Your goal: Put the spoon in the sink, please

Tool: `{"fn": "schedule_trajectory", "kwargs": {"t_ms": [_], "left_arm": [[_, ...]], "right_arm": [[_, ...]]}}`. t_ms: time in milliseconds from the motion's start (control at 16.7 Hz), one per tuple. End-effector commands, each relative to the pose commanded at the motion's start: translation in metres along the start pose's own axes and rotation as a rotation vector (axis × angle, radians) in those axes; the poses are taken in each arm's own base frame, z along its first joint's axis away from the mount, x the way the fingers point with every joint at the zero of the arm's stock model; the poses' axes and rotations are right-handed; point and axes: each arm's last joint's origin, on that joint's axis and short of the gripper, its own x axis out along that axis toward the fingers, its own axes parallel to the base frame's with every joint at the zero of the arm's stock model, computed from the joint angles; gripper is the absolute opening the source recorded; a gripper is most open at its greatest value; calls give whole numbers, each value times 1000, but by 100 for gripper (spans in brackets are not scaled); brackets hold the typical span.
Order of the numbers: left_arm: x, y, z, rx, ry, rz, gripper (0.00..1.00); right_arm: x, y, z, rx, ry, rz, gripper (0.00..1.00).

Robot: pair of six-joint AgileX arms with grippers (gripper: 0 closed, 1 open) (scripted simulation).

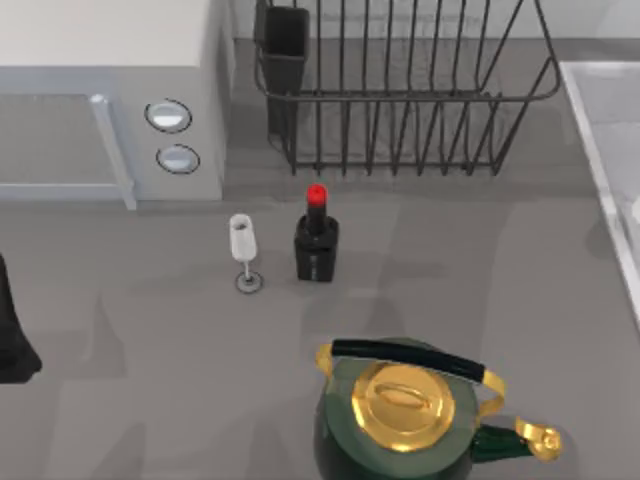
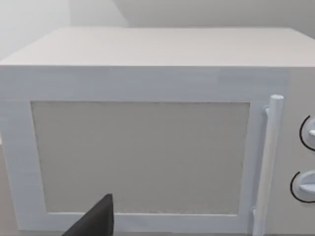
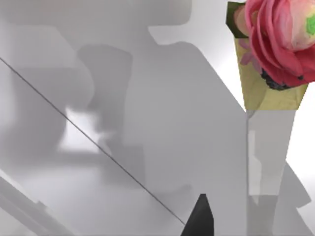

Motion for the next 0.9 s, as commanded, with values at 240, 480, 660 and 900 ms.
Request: {"fn": "schedule_trajectory", "kwargs": {"t_ms": [240,480,660,900], "left_arm": [[0,0,0,0,0,0,100],[0,0,0,0,0,0,100],[0,0,0,0,0,0,100],[0,0,0,0,0,0,100]], "right_arm": [[0,0,0,0,0,0,60],[0,0,0,0,0,0,90],[0,0,0,0,0,0,100],[0,0,0,0,0,0,100]]}}
